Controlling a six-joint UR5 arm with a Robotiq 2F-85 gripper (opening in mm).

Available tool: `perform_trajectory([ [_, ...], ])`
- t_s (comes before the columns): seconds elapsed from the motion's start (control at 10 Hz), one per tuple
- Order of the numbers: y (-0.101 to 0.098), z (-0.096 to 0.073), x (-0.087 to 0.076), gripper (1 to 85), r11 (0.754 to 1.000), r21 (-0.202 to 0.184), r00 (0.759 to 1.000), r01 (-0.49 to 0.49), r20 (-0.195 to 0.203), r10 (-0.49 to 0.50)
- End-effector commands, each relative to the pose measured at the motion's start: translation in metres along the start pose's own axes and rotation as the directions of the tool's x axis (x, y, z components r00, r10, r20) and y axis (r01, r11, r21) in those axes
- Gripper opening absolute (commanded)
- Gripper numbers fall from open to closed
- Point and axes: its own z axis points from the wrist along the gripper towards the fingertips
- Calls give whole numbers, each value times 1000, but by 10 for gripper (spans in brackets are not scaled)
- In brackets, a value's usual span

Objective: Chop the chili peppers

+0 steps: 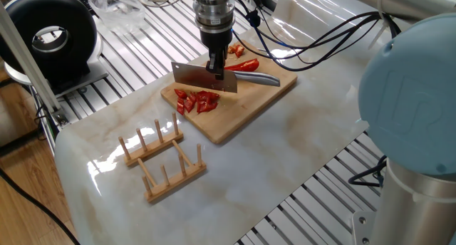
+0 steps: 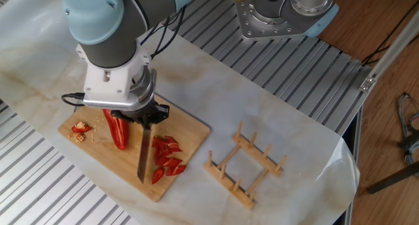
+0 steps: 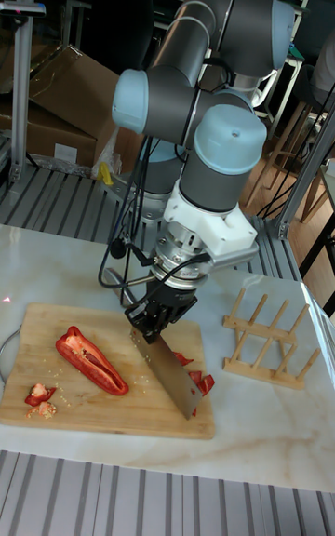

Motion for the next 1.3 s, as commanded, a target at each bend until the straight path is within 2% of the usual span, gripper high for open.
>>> perform_trajectory([
  [0.0,7,2,1,13,999,-27,1000,-24,-3,24],
  [0.3,18,-1,4,13,998,-54,999,-40,-4,40],
  [0.9,29,-4,12,13,994,-76,997,-74,-16,73],
  [1.0,23,-4,11,13,996,-57,997,-72,-13,72],
  [1.1,9,-4,7,13,999,-12,999,-52,0,52],
  [1.2,4,-4,2,13,999,-2,999,-51,14,51],
])
